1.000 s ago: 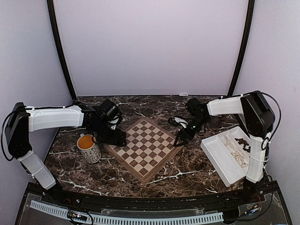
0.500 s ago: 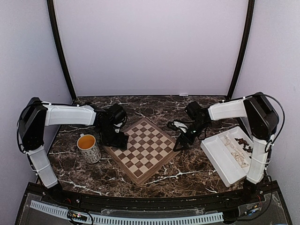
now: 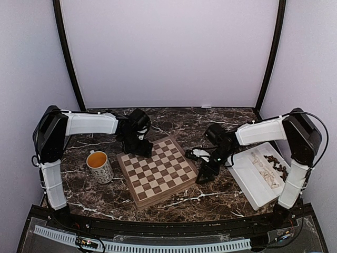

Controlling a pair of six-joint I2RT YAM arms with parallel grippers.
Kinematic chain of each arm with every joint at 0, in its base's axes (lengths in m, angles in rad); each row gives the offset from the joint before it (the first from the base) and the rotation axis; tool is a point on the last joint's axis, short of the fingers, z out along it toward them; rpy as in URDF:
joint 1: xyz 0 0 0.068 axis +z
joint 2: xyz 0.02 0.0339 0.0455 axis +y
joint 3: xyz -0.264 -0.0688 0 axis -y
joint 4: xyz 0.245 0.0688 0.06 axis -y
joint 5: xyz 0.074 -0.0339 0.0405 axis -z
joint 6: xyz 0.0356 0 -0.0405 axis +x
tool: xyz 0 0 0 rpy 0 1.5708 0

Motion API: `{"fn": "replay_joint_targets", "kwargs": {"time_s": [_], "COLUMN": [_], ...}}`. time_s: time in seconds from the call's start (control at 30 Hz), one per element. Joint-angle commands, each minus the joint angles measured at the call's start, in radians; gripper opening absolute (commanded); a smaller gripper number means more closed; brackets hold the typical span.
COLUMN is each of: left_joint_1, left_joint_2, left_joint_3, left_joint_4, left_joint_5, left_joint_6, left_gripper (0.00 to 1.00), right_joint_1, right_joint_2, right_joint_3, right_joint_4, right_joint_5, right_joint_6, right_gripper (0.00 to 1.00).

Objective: Set up the chess pieces on the board
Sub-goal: Move the chessboard to the center of the board.

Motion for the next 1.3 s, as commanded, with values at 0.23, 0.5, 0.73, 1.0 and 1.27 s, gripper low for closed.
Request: {"fn": "replay_joint_targets", "kwargs": {"time_s": [0.23,0.5,0.73,1.0,1.27], "left_joint_1": [0.002,0.026,0.028,0.028,0.003], "left_joint_2": [0.091,0.152,0.283,0.337,0.332], "left_joint_3": [0.128,0.247,0.398,0.413,0.403], "left_joint_4": [0.077,0.173,0.161,0.152,0.118], "left_joint_5": [0.095,0.133,0.184,0.256,0.355], "left_joint_6": [0.094,0.108,0.111,0.116,0.134], "left_gripper": [0.86,0.89,0.89,0.88,0.85], "right_joint_1": [0.096,0.079,0.079,0.095,0.147], "right_joint_2": [-0.051,-0.064,-0.065,-0.039,-0.04], "right_joint_3": [-0.006,0.018,0.008,0.007,0.01], "right_joint_4": [-0.07,-0.106,-0.07,-0.037,-0.079], "right_joint_5": [-0.072,-0.091,-0.056,-0.019,-0.045], "right_joint_6": [-0.066,-0.08,-0.056,-0.059,-0.091], "right_gripper": [0.73,0.74,0.74,0.74,0.75]}}
